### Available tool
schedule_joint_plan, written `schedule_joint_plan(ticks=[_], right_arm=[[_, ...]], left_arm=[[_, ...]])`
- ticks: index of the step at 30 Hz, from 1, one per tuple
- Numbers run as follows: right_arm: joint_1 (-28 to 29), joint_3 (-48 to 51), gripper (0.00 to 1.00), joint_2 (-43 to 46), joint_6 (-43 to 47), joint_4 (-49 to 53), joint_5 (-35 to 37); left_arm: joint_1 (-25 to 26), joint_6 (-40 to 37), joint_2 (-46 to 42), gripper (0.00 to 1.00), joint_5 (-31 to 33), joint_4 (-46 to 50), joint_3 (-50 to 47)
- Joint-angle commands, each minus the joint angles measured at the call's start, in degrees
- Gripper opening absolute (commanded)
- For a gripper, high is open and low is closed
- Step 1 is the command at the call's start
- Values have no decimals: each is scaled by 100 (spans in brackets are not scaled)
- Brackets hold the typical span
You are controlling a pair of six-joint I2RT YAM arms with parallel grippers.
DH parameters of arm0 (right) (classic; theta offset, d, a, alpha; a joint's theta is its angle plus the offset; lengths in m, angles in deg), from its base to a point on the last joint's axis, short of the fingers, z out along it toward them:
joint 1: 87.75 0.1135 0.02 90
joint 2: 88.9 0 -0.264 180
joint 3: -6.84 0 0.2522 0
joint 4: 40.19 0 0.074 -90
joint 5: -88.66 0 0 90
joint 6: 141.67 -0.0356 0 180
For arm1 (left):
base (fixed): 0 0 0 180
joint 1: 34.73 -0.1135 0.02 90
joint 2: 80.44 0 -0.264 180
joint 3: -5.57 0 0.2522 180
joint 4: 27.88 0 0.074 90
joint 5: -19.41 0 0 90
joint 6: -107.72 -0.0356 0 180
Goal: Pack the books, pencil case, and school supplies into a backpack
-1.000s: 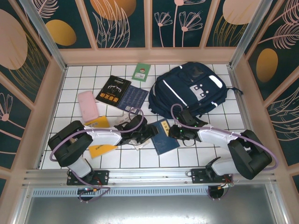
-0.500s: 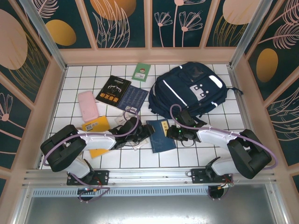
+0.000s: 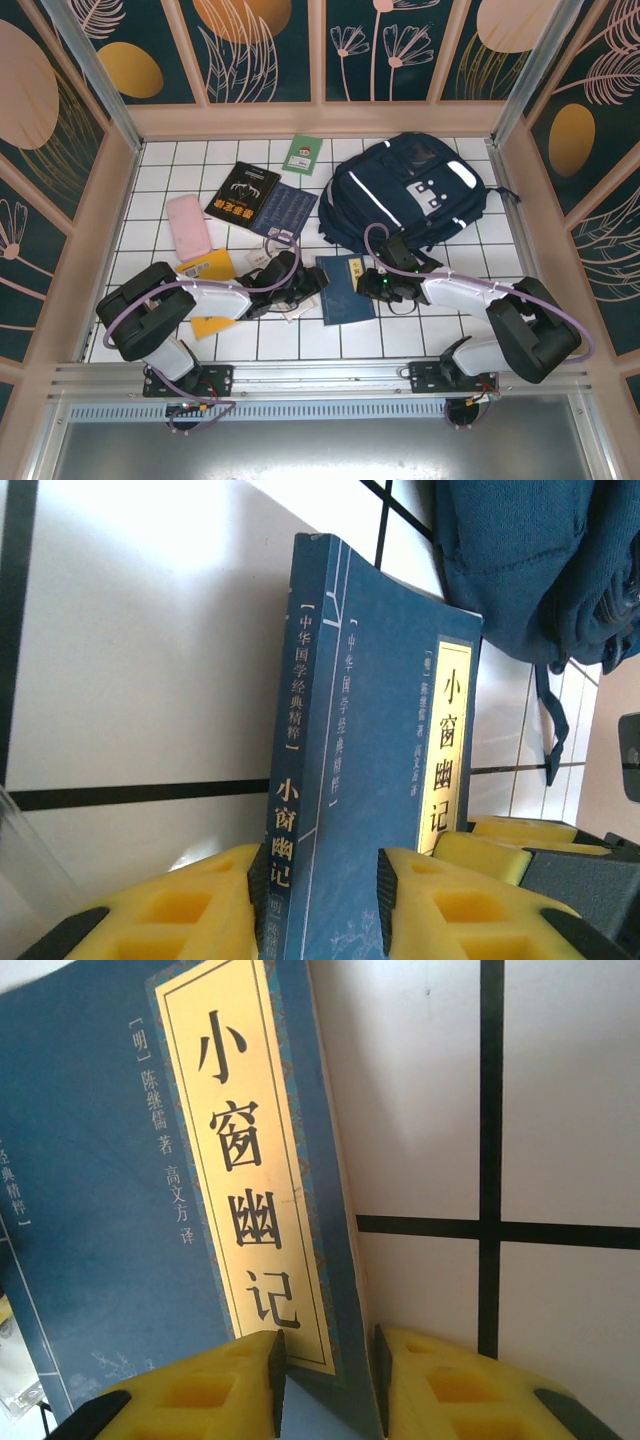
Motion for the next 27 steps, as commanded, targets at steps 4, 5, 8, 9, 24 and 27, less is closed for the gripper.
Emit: schedule_joint_plan(ticks=[4, 5, 8, 9, 24, 27], right_arm=[[185, -74, 32, -112, -197, -434, -817], [179, -70, 32, -112, -197, -432, -808], [170, -76, 32, -141, -189, -433, -832], [170, -83, 32, -155, -188, -430, -838], [156, -153, 32, -75, -160, -257, -738], [159, -145, 32, -68, -161, -237, -721]], left_arm=[[192, -253, -278, 36, -1067, -1362, 144], [197, -367, -311, 36, -1085, -1231, 186], [196, -318, -339, 35, -1246, -1634, 50], [195, -315, -350, 35, -1269, -1686, 22], [199, -1537, -185, 33, -638, 995, 710], [191, -1603, -285, 29, -525, 1168, 724]])
